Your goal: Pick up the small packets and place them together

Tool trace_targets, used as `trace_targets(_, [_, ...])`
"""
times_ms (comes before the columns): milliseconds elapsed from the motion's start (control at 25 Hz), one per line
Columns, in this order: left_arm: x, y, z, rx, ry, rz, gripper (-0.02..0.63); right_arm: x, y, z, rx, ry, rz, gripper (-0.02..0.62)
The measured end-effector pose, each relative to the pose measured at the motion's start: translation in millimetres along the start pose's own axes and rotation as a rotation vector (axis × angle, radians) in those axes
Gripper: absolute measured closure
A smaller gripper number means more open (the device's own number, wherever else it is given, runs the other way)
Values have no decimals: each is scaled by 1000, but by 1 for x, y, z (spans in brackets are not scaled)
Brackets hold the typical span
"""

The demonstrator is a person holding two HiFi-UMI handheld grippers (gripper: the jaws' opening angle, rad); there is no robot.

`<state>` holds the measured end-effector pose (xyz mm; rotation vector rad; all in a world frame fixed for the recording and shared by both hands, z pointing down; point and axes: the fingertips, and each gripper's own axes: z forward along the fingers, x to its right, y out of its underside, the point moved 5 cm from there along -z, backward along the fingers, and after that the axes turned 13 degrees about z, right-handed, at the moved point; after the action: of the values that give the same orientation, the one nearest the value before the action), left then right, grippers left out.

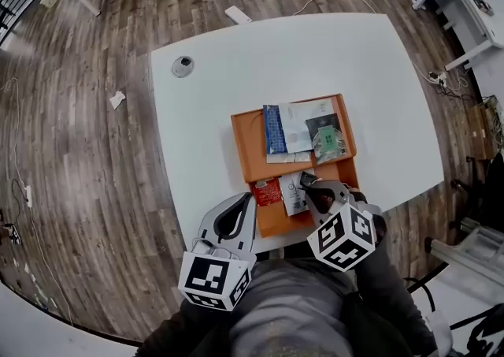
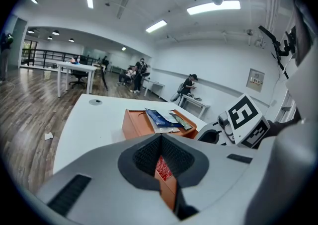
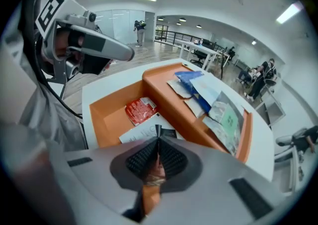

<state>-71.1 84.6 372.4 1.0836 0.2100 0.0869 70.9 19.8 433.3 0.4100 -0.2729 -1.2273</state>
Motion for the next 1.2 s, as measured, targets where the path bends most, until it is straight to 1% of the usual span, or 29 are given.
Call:
trace_targets(360, [4, -19, -29, 88, 27, 57, 606, -34, -34, -36, 134, 48, -45, 580])
trace_targets(520, [4, -17, -40, 92, 28, 65, 606, -44, -32, -37, 137, 55, -39, 580])
trace_targets(720, [5, -8, -38, 76, 34, 67, 606, -48, -27, -31, 146, 51, -25, 580])
trace_targets(920, [5, -15, -32, 75, 30, 71, 606, -34, -40, -44, 199, 65, -21, 580])
trace_targets(1040, [1, -24, -26, 88, 14, 68, 606, -18, -58, -58, 261, 84, -33, 580])
trace_targets(1200, [-8, -35, -20, 104, -28, 51, 606, 12, -87, -72, 331, 136, -77, 580])
